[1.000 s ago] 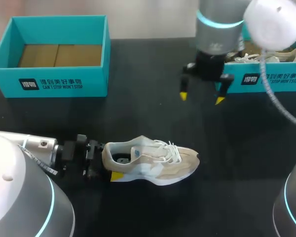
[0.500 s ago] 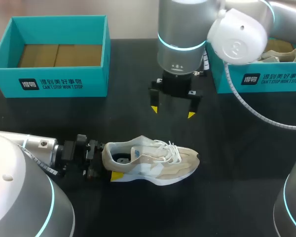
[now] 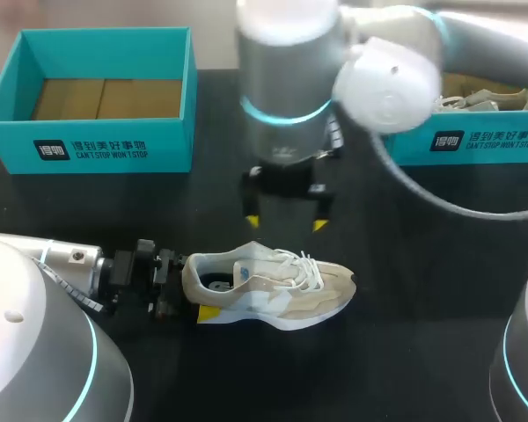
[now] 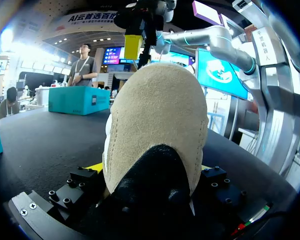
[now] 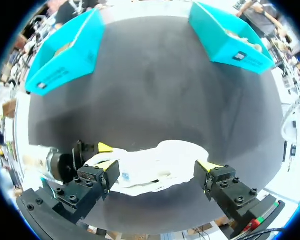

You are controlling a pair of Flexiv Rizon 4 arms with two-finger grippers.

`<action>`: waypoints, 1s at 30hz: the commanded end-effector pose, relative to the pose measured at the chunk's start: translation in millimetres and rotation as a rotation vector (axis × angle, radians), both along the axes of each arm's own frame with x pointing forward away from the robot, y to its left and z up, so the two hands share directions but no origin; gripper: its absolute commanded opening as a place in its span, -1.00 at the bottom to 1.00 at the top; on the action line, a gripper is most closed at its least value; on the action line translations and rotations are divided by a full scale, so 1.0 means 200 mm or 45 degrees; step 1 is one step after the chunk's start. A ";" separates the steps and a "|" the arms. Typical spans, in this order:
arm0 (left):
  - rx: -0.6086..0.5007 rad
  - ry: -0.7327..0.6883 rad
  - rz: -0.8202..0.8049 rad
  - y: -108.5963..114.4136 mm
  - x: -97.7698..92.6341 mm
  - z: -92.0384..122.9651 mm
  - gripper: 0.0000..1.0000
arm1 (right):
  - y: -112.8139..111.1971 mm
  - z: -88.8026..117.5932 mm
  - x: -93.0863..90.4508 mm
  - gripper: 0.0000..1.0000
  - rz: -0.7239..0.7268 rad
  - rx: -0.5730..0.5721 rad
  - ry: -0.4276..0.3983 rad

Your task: Take the shoe out of the shoebox, open the shoe tongue, remove and reinsert the insole, then place the shoe into the shoebox

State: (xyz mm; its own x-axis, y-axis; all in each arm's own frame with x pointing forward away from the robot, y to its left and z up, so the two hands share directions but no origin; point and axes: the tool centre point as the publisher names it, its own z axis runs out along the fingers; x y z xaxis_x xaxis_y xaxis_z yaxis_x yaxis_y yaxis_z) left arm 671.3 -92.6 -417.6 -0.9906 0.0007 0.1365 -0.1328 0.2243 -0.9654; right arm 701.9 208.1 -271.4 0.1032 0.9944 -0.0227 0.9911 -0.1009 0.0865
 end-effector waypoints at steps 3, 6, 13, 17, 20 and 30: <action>-0.002 -0.001 0.001 0.00 0.00 -0.01 -1.00 | 0.30 -0.05 -0.11 1.00 -0.084 -0.136 -0.056; -0.002 -0.001 0.001 0.00 0.00 -0.01 -1.00 | 0.33 -0.06 -0.14 1.00 -0.112 -0.209 -0.057; -0.002 -0.001 0.001 0.00 0.00 -0.01 -1.00 | 0.37 -0.12 -0.20 1.00 -0.150 -0.285 -0.075; -0.002 -0.001 0.001 0.00 0.00 -0.01 -1.00 | 0.39 -0.17 -0.22 1.00 -0.143 -0.297 -0.099; -0.002 -0.001 0.001 0.00 0.00 -0.01 -1.00 | 0.40 -0.20 -0.23 1.00 -0.178 -0.331 -0.086; -0.002 -0.001 0.001 0.00 0.00 -0.01 -1.00 | 0.38 -0.27 -0.22 1.00 -0.255 -0.414 -0.084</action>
State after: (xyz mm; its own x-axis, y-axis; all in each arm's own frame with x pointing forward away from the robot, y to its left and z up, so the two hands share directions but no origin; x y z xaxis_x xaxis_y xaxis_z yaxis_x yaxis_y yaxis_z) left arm 671.2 -92.6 -417.5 -0.9906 0.0008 0.1365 -0.1328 0.2241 -0.9655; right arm 667.0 266.8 -319.1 -0.1036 0.9860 -0.1303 0.9923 0.1114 0.0537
